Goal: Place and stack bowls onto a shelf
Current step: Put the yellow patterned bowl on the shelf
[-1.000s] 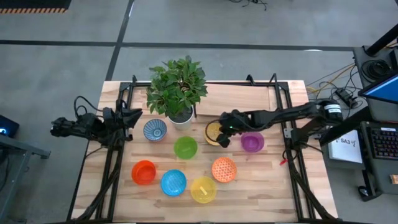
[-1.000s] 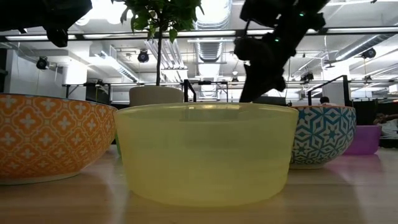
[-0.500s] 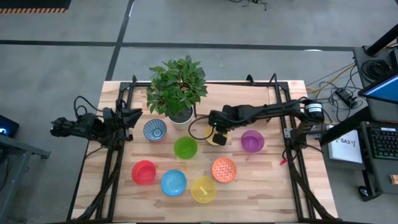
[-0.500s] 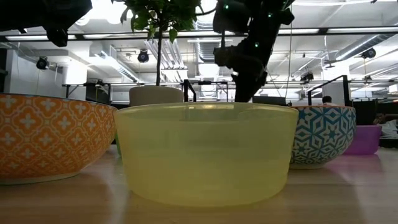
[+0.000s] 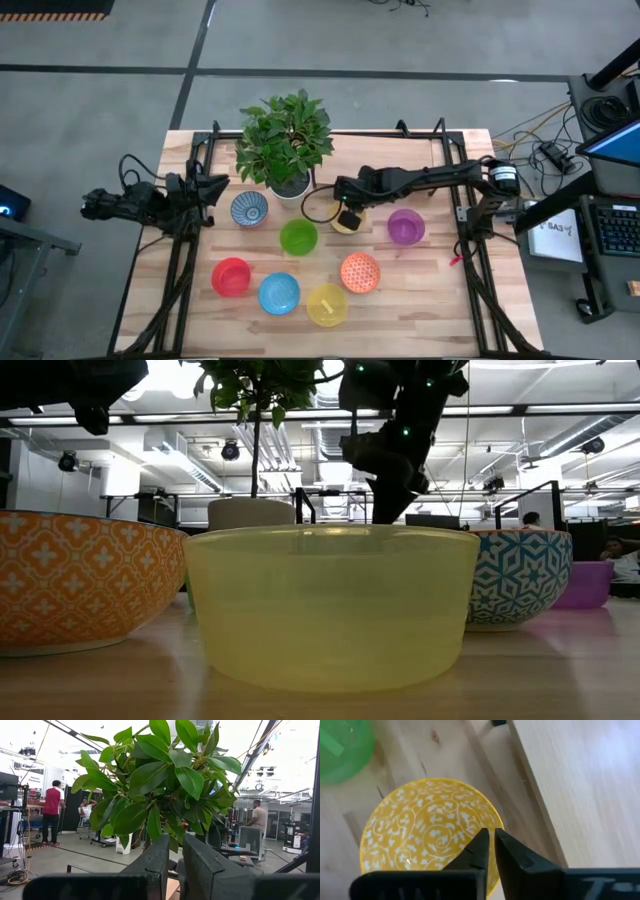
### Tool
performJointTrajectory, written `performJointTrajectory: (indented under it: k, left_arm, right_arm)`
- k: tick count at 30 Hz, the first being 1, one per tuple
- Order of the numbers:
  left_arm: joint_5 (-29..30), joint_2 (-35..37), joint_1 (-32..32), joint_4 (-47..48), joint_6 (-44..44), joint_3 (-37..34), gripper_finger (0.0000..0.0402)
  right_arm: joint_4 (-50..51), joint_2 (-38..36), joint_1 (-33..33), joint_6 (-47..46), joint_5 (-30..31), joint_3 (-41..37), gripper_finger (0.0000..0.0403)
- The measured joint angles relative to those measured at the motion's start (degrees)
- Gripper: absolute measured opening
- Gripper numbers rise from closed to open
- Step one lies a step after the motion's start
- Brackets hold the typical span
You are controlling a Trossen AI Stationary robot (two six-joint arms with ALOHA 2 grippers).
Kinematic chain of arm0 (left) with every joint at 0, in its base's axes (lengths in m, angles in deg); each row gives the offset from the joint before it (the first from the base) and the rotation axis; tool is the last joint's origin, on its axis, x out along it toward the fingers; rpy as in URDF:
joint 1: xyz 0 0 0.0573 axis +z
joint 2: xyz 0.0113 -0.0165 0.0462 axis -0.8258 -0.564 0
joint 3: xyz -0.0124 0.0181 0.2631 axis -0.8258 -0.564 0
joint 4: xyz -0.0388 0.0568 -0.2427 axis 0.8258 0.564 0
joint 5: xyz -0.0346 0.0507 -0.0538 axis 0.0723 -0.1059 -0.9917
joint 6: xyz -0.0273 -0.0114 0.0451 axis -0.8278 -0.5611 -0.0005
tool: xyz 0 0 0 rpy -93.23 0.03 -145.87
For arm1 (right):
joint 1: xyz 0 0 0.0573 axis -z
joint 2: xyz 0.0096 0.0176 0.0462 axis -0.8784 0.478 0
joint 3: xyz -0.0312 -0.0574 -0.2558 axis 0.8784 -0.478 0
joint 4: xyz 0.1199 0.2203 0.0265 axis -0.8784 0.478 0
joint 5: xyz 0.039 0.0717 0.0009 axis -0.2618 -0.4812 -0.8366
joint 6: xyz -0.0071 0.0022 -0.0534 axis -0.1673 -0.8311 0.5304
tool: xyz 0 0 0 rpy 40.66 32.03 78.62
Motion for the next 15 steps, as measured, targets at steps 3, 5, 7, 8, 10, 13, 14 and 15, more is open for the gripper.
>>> performJointTrajectory:
  k: [3, 5, 7, 8, 10, 13, 14, 15]
  left_arm:
    - [0.02, 0.00, 0.00, 0.03, 0.00, 0.00, 0.0038]
    - [0.04, 0.00, 0.00, 0.05, 0.00, 0.00, 0.0038]
    - [0.04, 0.00, 0.00, 0.07, 0.16, 0.00, 0.0038]
    - [0.06, 0.00, 0.00, 0.07, 0.24, 0.00, 0.0038]
    - [0.07, 0.00, 0.00, 0.07, 0.24, 0.00, 0.0038]
    - [0.08, 0.00, 0.00, 0.10, 0.30, 0.00, 0.0038]
    - [0.09, -0.02, 0.00, 0.12, 0.46, 0.00, 0.0038]
    - [0.09, 0.00, 0.00, 0.14, 0.71, 0.00, 0.0038]
  right_arm:
    - [1.60, -0.02, 0.11, -4.30, -0.72, 0.41, 0.0060]
    - [2.74, -0.03, 0.58, -10.93, -1.36, 0.90, 0.0086]
    - [5.17, -0.06, 1.43, -20.77, -2.52, 1.47, 0.0112]
    - [6.83, -0.06, 1.79, -24.41, -3.45, 1.81, 0.0125]
    - [9.56, -0.06, 2.06, -27.74, -4.05, 2.37, 0.0151]
    - [10.89, -0.13, 1.82, -29.71, -4.13, 2.30, 0.0190]
    - [10.78, -0.13, 1.78, -30.60, -4.26, 2.07, 0.0201]
    - [10.74, -0.13, 1.79, -31.36, -4.25, 1.74, 0.0211]
